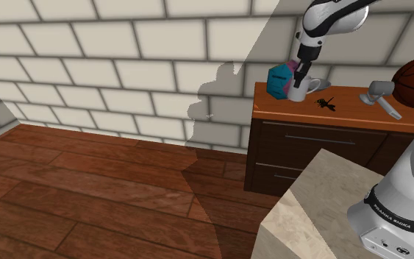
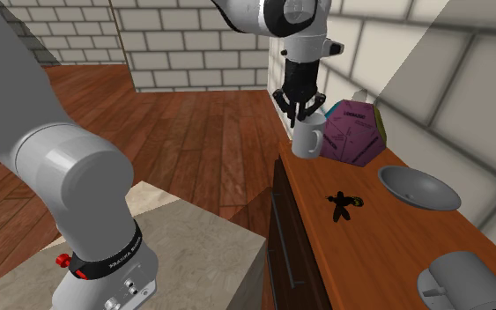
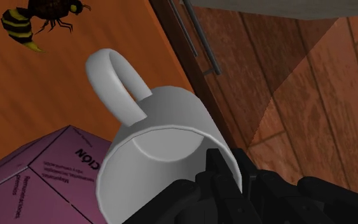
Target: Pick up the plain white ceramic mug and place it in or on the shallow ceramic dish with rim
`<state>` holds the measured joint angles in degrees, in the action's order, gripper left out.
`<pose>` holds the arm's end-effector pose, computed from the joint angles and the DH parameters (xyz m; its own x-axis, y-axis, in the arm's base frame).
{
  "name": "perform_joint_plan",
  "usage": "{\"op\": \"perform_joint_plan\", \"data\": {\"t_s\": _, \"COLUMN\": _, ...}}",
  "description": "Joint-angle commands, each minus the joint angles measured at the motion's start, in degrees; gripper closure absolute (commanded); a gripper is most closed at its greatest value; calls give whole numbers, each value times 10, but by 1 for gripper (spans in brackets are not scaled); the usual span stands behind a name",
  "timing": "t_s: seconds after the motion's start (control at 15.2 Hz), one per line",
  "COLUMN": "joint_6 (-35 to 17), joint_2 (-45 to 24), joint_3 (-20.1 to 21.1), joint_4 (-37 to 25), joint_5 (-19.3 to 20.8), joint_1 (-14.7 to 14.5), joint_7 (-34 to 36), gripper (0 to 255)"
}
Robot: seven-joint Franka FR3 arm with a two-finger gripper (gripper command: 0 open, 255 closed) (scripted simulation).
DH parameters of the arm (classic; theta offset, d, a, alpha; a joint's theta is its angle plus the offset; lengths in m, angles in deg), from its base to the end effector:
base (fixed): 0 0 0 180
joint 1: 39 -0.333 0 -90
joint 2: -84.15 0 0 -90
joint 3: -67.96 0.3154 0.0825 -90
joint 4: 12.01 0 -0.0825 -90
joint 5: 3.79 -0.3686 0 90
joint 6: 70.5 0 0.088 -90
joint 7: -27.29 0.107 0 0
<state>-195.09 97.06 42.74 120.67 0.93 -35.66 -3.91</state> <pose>0.4087 -0.2322 0.4378 0.9928 0.0975 0.0690 0.0968 -0.9952 0.0130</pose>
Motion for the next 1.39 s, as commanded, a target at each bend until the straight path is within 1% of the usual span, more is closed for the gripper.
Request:
{"op": "perform_joint_plan", "data": {"t_s": 0.0, "joint_6": 16, "joint_2": 6, "joint_3": 3, "joint_4": -10, "joint_5": 2, "joint_1": 0, "joint_7": 3, "gripper": 255}}
{"op": "perform_joint_plan", "data": {"t_s": 0.53, "joint_6": 80, "joint_2": 27, "joint_3": 10, "joint_4": -54, "joint_5": 7, "joint_1": 0, "joint_7": 9, "gripper": 255}}
{"op": "perform_joint_plan", "data": {"t_s": 0.92, "joint_6": 100, "joint_2": -49, "joint_3": -51, "joint_4": -146, "joint_5": -25, "joint_1": 20, "joint_7": -90, "gripper": 255}}
{"op": "perform_joint_plan", "data": {"t_s": 1.32, "joint_6": 134, "joint_2": -151, "joint_3": -102, "joint_4": -264, "joint_5": -88, "joint_1": 52, "joint_7": -197, "gripper": 255}}
